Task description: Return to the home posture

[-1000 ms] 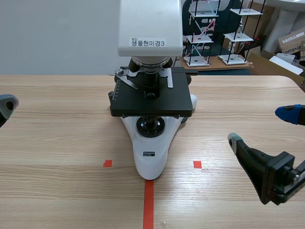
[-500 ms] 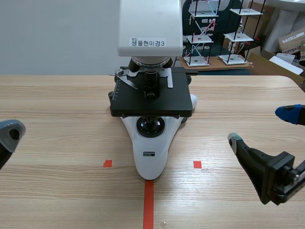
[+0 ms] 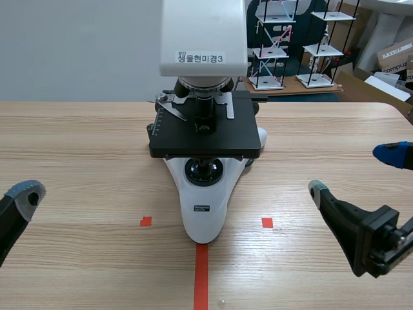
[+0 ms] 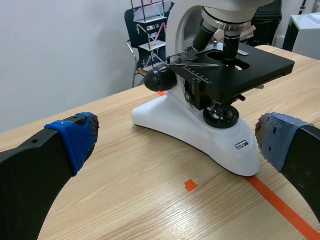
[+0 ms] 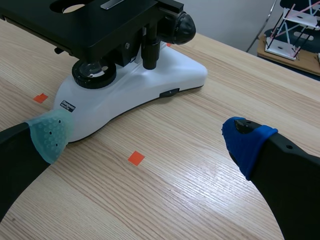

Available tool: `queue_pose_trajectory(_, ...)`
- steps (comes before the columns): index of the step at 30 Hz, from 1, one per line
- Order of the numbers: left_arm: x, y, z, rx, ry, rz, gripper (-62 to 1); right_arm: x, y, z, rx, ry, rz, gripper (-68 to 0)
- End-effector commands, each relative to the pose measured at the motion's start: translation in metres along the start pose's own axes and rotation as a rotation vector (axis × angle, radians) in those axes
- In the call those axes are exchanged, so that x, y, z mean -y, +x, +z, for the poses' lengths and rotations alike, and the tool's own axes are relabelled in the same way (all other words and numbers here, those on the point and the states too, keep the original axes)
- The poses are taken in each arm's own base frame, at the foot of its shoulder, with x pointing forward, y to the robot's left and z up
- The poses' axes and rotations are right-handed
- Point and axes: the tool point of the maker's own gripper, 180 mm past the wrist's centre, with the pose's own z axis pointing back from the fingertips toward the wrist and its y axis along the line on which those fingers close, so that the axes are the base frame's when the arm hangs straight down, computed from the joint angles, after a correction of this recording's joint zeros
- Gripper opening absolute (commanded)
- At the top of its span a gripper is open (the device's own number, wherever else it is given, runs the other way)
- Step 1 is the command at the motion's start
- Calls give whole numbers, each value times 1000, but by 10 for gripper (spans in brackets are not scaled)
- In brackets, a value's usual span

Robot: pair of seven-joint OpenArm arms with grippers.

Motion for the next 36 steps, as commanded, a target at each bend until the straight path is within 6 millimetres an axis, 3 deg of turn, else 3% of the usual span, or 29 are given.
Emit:
queue_pose_trajectory(1,-4,7,-4,34,6,-8,14,3,12,0,38,-4,15,-19)
queue_pose_trajectory(12,-8,6,-14,25,0,-53,14,3,12,0,37,-4,15,-19)
queue_pose_trajectory(36,-10,6,-14,28,3,-53,14,3,12,0,37,-4,15,-19)
